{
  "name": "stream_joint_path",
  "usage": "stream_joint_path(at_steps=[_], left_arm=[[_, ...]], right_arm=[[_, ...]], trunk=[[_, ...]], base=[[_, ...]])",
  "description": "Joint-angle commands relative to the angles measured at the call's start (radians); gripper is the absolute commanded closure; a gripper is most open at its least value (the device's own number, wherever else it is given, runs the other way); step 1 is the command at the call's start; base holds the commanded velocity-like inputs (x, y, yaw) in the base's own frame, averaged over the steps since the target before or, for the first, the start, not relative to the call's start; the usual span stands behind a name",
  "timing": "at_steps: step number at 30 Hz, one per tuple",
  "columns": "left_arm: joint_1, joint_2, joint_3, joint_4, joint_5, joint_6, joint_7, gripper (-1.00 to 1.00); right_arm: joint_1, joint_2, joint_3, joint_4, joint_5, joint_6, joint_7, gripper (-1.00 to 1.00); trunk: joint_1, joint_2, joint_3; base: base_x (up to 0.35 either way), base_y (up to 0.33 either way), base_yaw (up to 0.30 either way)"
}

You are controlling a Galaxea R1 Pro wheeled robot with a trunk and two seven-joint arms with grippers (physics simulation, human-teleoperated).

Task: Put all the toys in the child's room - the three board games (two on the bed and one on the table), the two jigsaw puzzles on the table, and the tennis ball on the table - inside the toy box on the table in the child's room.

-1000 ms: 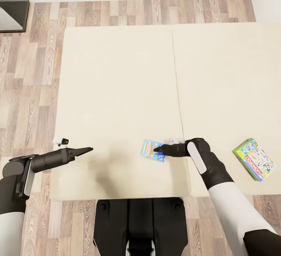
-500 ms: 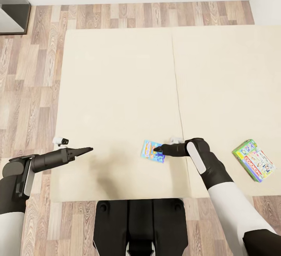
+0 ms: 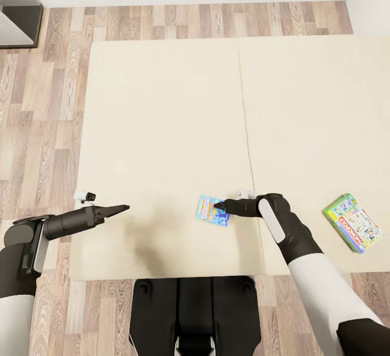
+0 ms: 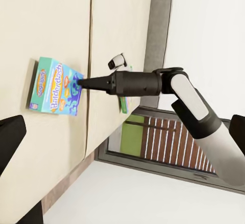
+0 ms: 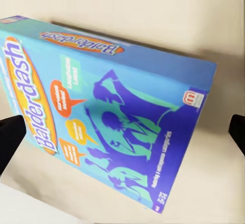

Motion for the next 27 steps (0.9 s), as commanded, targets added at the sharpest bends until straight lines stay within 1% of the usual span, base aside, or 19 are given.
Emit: stream_joint_path(at_steps=[1,7,11,17,27], left_arm=[[0.0,0.0,0.0,0.0,-0.001,0.011,-0.004,-1.0],[0.0,0.0,-0.001,0.0,-0.001,0.011,-0.004,-1.0],[0.0,0.0,-0.002,0.0,-0.001,0.011,-0.004,-1.0],[0.0,-0.001,-0.003,0.0,-0.001,0.011,-0.004,-1.0],[0.0,-0.003,-0.006,-0.001,-0.001,0.011,-0.004,-1.0]], right_arm=[[0.0,0.0,0.001,0.003,0.01,-0.005,0.01,-1.0],[-0.001,0.003,0.002,0.018,0.01,-0.036,0.009,-1.0],[-0.007,0.004,0.003,0.053,0.011,-0.05,0.006,-1.0],[-0.01,0.005,0.003,0.111,0.012,-0.104,-0.01,-1.0],[-0.013,0.034,0.004,0.13,0.013,-0.118,-0.014,-1.0]], trunk=[[0.001,-0.002,-0.001],[0.001,-0.002,-0.001],[0.001,-0.002,-0.001],[0.001,-0.002,-0.001],[0.001,-0.002,-0.001]], base=[[0.0,0.0,0.0],[0.0,0.0,0.0],[0.0,0.0,0.0],[0.0,0.0,0.0],[0.0,0.0,0.0]])
